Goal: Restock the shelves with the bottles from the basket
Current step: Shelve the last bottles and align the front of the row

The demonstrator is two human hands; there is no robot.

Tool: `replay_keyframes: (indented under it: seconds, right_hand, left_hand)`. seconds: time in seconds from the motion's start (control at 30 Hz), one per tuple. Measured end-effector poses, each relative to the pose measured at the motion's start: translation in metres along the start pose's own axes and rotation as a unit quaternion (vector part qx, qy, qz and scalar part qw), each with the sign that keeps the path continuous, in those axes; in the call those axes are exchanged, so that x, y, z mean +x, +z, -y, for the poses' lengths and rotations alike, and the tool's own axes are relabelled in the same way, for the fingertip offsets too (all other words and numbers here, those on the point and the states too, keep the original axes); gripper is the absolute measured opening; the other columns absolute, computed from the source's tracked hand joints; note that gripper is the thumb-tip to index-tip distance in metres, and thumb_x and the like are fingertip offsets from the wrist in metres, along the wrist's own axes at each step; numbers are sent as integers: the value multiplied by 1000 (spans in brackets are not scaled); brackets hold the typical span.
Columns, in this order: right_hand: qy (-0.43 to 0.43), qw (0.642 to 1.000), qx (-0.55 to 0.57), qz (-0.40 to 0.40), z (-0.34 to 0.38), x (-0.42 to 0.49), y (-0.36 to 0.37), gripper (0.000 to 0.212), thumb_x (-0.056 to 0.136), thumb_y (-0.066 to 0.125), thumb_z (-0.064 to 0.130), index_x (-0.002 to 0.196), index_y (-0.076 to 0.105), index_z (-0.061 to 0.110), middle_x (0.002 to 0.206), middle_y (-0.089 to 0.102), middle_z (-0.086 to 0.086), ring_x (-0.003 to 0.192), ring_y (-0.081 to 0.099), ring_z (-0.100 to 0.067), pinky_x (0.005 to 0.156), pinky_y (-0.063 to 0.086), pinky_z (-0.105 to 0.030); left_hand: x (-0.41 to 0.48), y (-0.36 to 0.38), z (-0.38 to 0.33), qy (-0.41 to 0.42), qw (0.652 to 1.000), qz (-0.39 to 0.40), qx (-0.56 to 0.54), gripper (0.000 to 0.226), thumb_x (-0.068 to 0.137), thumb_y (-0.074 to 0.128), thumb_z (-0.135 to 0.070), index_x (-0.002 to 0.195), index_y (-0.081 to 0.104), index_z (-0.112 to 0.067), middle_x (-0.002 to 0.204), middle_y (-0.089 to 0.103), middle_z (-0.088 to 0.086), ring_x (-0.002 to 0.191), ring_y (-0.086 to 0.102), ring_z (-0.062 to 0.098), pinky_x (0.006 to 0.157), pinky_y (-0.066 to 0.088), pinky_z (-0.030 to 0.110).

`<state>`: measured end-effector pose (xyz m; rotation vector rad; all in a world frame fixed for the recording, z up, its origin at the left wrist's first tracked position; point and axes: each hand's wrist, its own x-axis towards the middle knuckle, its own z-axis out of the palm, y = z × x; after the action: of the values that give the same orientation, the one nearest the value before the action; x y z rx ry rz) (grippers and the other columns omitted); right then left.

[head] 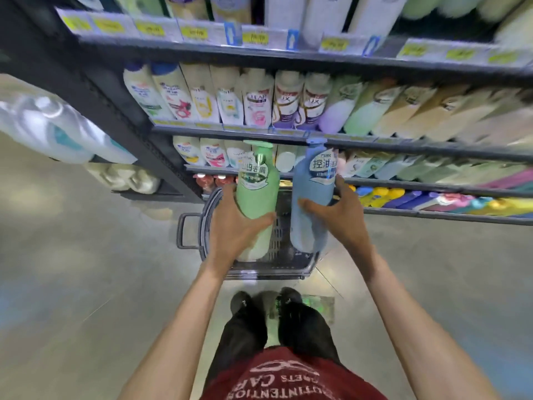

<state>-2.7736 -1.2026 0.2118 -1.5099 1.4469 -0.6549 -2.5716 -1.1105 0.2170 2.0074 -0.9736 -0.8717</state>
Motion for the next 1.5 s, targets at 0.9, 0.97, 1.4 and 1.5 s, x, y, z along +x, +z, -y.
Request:
replay_keyframes:
  seconds: [0.9,0.97,1.4,1.5]
  right_hand:
    - [-76,981,148,-99,111,17,-161,67,58,87,43,117,55,39,112,67,22,96,68,-1,83,60,-39]
    - [-77,978,156,-117,115,21,-164,69,55,86,44,116,53,39,112,65,23,97,67,0,84,60,-38]
    - [-104,963,141,-205,133,52,-182,71,50,90,45,108,50,39,110,64,27,101,64,5,86,57,-32]
    - [-98,966,118,-208,133,62,-189,77,49,89,48,114,50,31,113,65,20,103,65,-3,88,58,-42]
  left_hand:
    - [0,15,-207,148,986,-66,39,83,50,71,-69,115,38,-31,108,64,-5,95,62,22,74,53,40]
    - [8,14,-214,166,984,-52,37,82,51,73,-67,115,40,-30,110,64,-4,98,62,22,76,53,39]
    - [50,23,-243,227,972,-40,43,81,54,78,-66,116,36,-34,107,67,-5,92,65,20,70,53,36]
    - [59,30,-248,230,972,-44,33,82,55,79,-66,117,37,-33,110,67,-5,94,64,20,70,49,33]
